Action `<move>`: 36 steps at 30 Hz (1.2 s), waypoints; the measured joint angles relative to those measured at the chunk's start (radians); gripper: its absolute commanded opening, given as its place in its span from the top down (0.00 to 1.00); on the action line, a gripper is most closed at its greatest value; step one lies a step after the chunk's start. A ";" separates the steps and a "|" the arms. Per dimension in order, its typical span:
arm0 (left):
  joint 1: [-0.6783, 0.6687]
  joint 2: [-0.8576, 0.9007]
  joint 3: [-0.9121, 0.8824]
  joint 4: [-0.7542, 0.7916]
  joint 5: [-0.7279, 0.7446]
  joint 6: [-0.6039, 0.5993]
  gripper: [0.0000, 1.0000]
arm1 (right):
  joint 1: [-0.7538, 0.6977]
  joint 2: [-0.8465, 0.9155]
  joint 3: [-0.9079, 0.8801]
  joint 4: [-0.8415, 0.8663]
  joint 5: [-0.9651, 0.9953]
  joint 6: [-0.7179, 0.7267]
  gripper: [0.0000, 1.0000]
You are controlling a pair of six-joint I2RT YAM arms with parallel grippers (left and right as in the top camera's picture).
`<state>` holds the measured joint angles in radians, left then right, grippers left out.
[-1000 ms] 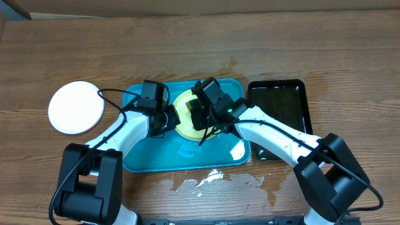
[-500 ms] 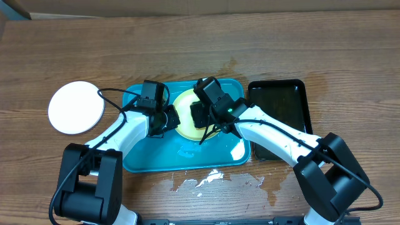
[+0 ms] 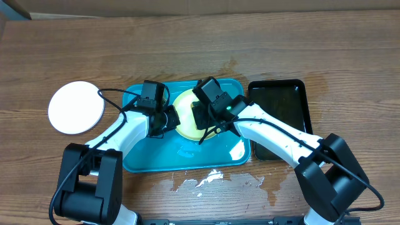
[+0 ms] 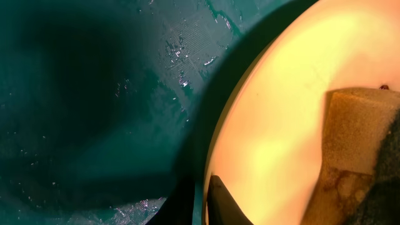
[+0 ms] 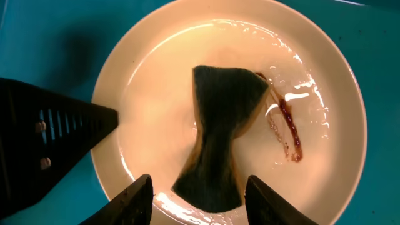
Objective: Clean dirty plates on tray and stack at the side
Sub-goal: 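Scrub the yellow plate with the sponge while left gripper holds rim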
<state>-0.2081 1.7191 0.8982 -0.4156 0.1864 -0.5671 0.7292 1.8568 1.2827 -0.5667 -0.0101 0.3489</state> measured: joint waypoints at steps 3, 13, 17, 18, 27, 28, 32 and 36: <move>0.000 0.000 0.000 0.000 0.000 0.000 0.92 | 0.000 0.000 -0.008 0.035 0.008 0.010 0.53; 0.000 0.000 0.000 0.002 0.001 0.000 0.96 | 0.016 0.099 -0.016 0.043 0.011 0.040 0.83; 0.000 0.000 0.000 0.002 0.001 0.000 0.96 | 0.025 0.111 -0.020 0.041 0.018 0.044 0.96; 0.000 0.000 0.000 0.002 0.001 0.000 0.96 | 0.025 0.111 -0.020 0.041 0.020 0.050 0.96; 0.000 0.000 0.000 0.001 0.003 0.001 0.96 | 0.027 0.111 0.017 -0.090 0.142 0.043 0.96; 0.000 0.000 0.000 0.001 0.003 0.001 0.96 | 0.027 0.111 0.026 -0.110 0.165 0.039 0.96; 0.000 0.000 0.000 -0.005 0.004 0.020 0.96 | 0.026 0.111 0.040 -0.128 0.227 0.011 0.96; 0.000 0.000 0.000 -0.008 0.004 0.034 0.96 | 0.026 0.112 0.040 -0.130 0.248 -0.010 0.96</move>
<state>-0.2081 1.7191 0.8982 -0.4232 0.1902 -0.5335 0.7551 1.9686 1.3224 -0.6964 0.2379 0.3393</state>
